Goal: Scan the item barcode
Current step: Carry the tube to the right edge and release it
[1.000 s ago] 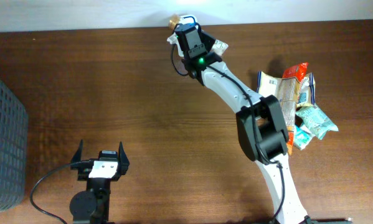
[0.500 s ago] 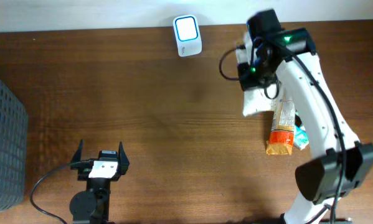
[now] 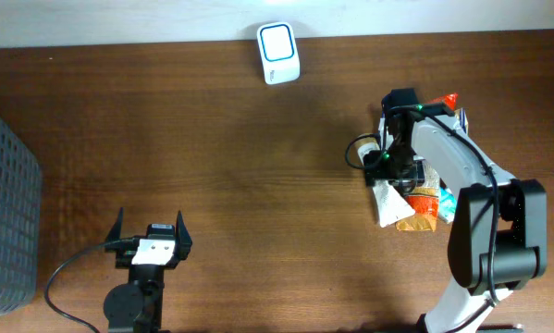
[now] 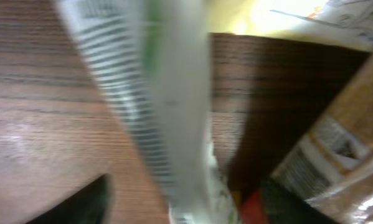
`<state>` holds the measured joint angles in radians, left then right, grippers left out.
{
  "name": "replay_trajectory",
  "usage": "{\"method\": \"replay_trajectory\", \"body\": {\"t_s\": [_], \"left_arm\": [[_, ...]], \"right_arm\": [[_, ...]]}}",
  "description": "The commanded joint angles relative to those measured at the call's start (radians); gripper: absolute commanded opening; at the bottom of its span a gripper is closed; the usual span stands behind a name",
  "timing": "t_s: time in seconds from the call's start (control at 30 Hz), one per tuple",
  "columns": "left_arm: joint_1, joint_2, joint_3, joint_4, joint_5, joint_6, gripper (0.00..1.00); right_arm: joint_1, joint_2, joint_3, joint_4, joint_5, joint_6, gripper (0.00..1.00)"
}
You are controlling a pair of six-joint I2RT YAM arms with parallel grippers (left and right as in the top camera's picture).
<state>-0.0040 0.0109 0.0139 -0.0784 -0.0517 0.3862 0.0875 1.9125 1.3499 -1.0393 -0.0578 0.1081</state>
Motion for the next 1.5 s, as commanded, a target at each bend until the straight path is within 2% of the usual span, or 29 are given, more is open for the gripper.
{"method": "replay_trajectory", "body": {"t_s": [0.0,0.23,0.7,0.77,0.83,1.0,1.1,1.23,1.47], "left_arm": [[0.005,-0.005,-0.005,-0.001,0.004,0.012,0.99],[0.005,-0.005,-0.005,-0.001,0.004,0.013,0.99],[0.005,-0.005,-0.005,-0.001,0.004,0.012,0.99],[0.005,-0.005,-0.005,-0.001,0.003,0.012,0.99],[0.005,-0.005,-0.005,-0.001,0.004,0.012,0.99],[0.005,-0.005,-0.005,-0.001,0.004,0.012,0.99],[0.005,-0.005,-0.005,-0.001,0.004,0.012,0.99],[0.005,-0.005,-0.005,-0.001,0.004,0.012,0.99],[0.005,-0.005,-0.005,-0.001,0.004,0.012,0.99]], "right_arm": [[-0.004,-0.096,0.066,-0.031,-0.065,0.005,0.99],[-0.003,-0.483,0.302,-0.305,-0.070,0.005,0.99],[-0.006,-0.920,0.261,-0.277,0.014,0.004,0.99],[-0.023,-1.026,0.126,-0.151,0.025,0.000,0.99],[-0.031,-1.176,-0.119,0.077,0.029,-0.007,0.99],[-0.031,-1.501,-0.756,0.772,0.044,-0.006,0.99],[-0.031,-1.640,-1.027,1.021,0.057,-0.006,0.99],[-0.029,-1.791,-1.213,1.096,0.100,-0.006,0.98],[-0.029,-1.909,-1.335,1.101,0.201,-0.006,0.99]]}}
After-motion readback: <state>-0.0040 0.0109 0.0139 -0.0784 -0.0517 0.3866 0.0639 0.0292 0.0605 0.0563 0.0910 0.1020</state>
